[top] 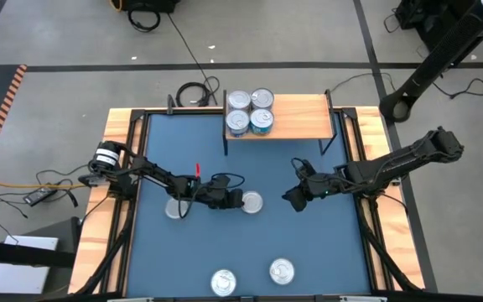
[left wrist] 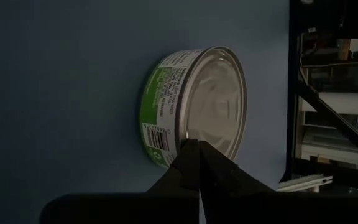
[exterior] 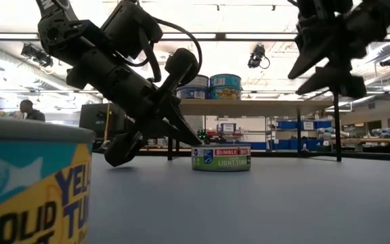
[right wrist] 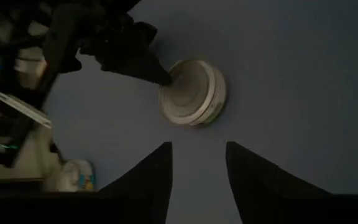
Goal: Stack canned seafood by type on shelf
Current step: Put the green tuna on the shelf
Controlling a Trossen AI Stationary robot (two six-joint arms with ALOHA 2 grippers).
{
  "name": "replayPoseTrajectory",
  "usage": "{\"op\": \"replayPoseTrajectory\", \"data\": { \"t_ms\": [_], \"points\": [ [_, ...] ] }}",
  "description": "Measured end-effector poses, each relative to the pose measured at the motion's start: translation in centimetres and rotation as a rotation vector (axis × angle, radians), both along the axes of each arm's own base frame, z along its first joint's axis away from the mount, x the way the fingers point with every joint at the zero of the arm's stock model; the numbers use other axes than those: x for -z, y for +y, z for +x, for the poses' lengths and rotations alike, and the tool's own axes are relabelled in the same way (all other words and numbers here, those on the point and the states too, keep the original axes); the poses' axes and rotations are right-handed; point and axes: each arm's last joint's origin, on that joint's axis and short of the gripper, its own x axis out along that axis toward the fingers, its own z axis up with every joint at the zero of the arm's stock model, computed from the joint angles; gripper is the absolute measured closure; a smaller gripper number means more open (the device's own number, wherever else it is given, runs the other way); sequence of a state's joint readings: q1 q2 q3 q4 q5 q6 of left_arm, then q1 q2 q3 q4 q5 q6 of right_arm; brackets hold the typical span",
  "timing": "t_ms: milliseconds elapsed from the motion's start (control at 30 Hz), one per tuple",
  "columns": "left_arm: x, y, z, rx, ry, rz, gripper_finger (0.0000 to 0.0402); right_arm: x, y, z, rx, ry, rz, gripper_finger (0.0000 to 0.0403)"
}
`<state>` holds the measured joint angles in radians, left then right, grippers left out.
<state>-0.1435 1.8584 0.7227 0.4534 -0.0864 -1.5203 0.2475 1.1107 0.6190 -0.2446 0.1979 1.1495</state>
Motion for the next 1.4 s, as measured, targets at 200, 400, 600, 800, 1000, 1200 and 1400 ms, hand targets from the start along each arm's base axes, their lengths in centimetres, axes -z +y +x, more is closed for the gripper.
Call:
{"op": "replayPoseTrajectory", "data": {
  "t_ms": [200, 400, 600, 800, 1000, 1200, 1400],
  "points": [
    [0.0, 0.0, 0.0, -0.017, 0.001, -0.018, 0.0402, 2.1, 0.3, -0.2, 0.012, -0.161, 0.08, 0.0245],
    [0.0, 0.0, 0.0, -0.031, 0.001, -0.018, 0.0402, 2.1, 0.3, -0.2, 0.011, -0.202, 0.068, 0.0247],
    [0.4, -0.3, 0.2, -0.032, -0.021, -0.056, 0.0402, 2.2, 0.2, -0.2, 0.014, -0.186, 0.066, 0.0247],
    [0.6, -0.4, 0.3, -0.034, -0.019, -0.07, 0.0402, 2.9, 0.2, 0.0, 0.025, -0.152, 0.043, 0.0247],
    [-0.2, -0.1, 0.2, -0.047, -0.047, -0.044, 0.0402, 3.3, 0.3, 0.2, 0.026, -0.135, 0.036, 0.0247],
    [-1.7, 0.4, -0.6, -0.085, -0.021, 0.021, 0.0401, 3.3, 0.2, 0.1, 0.023, -0.134, 0.023, 0.0247],
    [-1.5, 0.6, -1.3, -0.103, 0.073, 0.06, 0.0401, 3.3, 0.2, 0.1, 0.016, -0.134, 0.014, 0.0247]
  ]
}}
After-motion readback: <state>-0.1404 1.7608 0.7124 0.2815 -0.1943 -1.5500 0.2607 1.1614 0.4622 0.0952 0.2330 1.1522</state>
